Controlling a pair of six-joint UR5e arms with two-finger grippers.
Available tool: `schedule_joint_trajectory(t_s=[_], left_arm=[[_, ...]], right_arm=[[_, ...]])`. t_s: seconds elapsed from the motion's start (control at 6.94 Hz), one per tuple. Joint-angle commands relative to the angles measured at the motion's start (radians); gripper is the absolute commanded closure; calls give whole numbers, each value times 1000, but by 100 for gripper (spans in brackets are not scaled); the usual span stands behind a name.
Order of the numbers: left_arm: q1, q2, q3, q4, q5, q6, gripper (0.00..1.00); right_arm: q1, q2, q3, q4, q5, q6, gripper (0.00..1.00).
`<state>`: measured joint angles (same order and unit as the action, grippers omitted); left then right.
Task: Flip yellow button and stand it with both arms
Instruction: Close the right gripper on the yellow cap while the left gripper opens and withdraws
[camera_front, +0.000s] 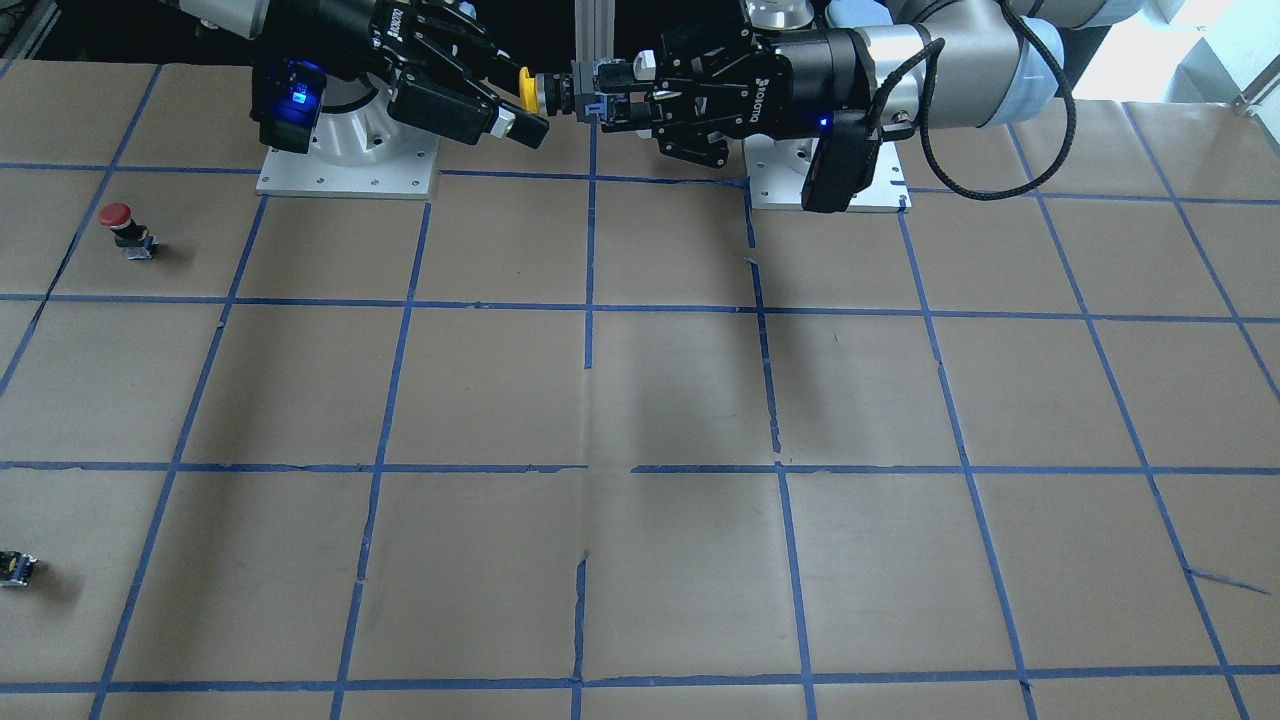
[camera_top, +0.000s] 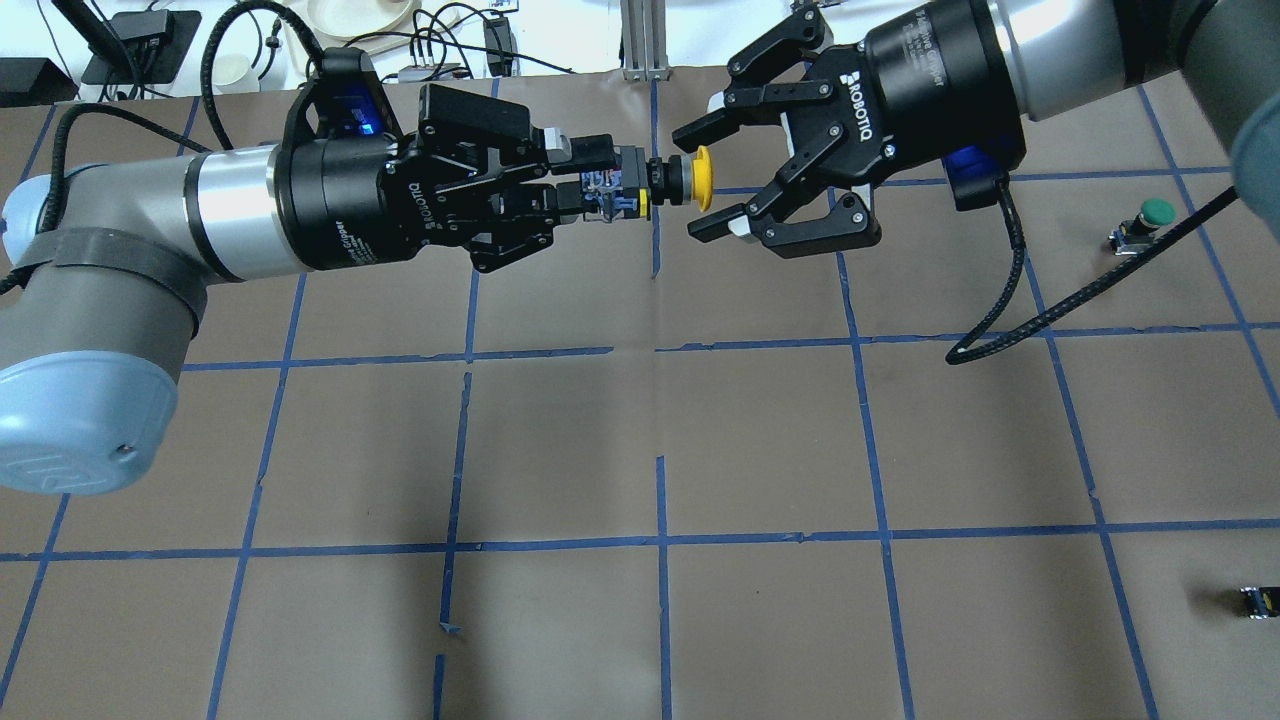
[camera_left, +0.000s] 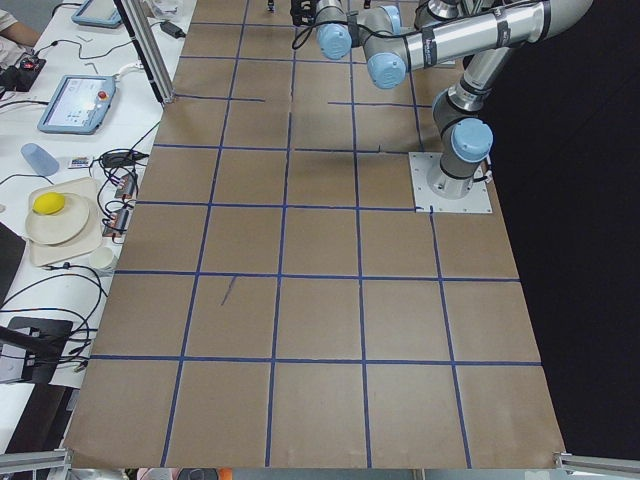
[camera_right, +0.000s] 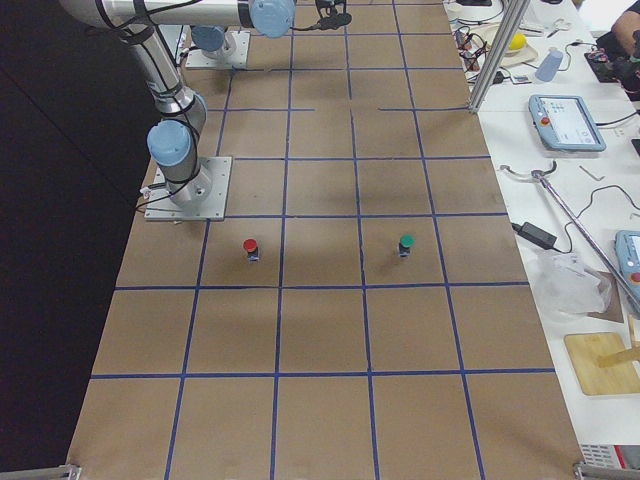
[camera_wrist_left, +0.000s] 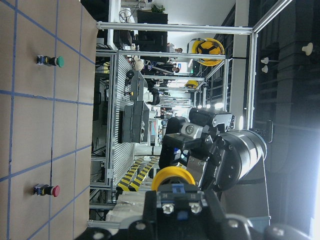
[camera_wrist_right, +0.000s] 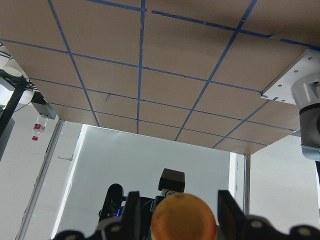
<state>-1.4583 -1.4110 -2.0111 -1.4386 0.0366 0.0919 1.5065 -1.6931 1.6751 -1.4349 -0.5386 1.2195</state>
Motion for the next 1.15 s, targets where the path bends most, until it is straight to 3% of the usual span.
schedule_joint_trajectory(t_s=[0.0,0.14,0.29,0.43,0.72,1.01], left_arm=[[1,0,0,6,0,0,90],[0,0,0,6,0,-3,87],[1,-5,0,4,2,-18,16],[1,-5,0,4,3,-23,3],[1,-2,3,4,6,-17,2],[59,4,20,6,191,-20,2]], right_arm=[[0,0,0,2,2,0,85],[-2,0,-2,2,2,0,87],[-2,0,-2,2,2,0,88],[-3,1,-2,2,2,0,88],[-11,6,-2,-1,-14,-1,88],[-93,4,-6,-1,-98,-43,88]])
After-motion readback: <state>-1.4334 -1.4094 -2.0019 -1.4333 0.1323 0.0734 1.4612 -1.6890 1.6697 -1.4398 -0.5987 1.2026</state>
